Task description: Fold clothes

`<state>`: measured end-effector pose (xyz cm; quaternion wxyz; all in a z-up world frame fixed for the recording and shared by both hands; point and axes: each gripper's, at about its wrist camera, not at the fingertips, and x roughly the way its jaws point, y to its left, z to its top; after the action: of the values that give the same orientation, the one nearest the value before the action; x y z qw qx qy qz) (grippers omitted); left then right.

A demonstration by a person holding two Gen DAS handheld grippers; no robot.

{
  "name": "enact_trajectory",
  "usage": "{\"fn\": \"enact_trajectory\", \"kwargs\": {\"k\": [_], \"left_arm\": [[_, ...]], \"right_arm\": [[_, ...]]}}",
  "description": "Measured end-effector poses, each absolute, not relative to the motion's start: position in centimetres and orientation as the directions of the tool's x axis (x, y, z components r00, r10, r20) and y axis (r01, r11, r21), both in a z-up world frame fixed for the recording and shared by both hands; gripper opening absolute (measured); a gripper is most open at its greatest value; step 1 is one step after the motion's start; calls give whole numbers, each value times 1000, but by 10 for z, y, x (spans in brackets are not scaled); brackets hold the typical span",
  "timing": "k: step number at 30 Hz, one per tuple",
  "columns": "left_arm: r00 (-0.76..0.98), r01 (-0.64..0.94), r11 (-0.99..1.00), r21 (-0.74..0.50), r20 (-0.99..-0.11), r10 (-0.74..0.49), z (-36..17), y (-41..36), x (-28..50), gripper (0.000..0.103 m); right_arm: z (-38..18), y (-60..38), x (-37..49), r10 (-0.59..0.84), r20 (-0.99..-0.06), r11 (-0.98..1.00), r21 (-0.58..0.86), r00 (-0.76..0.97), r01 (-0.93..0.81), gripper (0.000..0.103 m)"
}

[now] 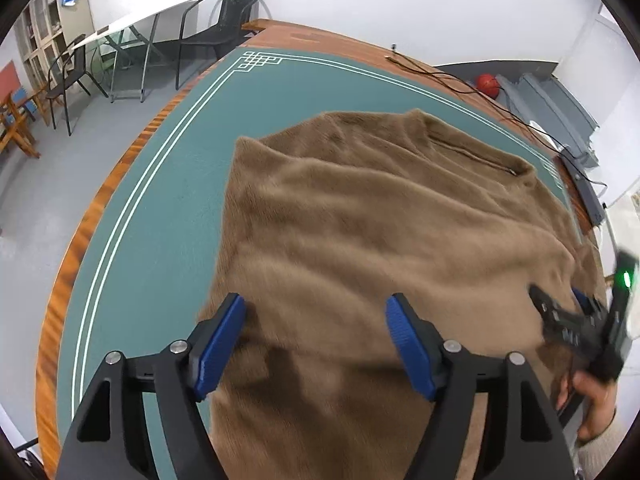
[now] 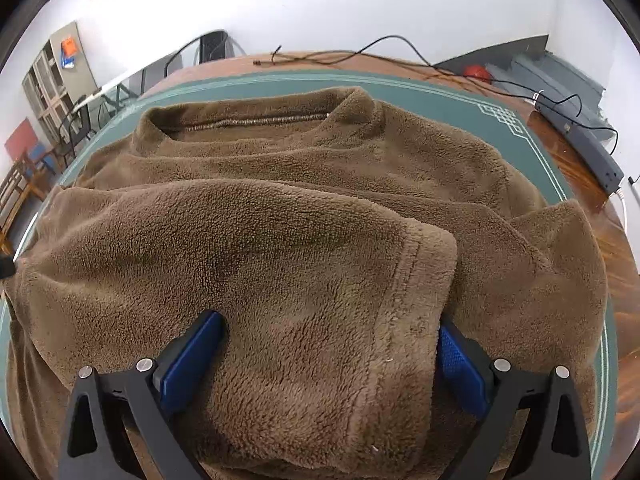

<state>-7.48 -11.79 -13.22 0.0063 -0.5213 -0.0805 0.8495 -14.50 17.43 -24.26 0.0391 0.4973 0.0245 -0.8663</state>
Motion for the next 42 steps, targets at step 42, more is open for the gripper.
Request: {"fn": "enact_trajectory", "kwargs": {"k": [42], "left_arm": [[-397, 237, -970, -57, -917, -43, -144, -76, 142, 80]], "right_arm": [[-195, 174, 68, -304, -861, -844, 44, -408, 535, 102]]}}
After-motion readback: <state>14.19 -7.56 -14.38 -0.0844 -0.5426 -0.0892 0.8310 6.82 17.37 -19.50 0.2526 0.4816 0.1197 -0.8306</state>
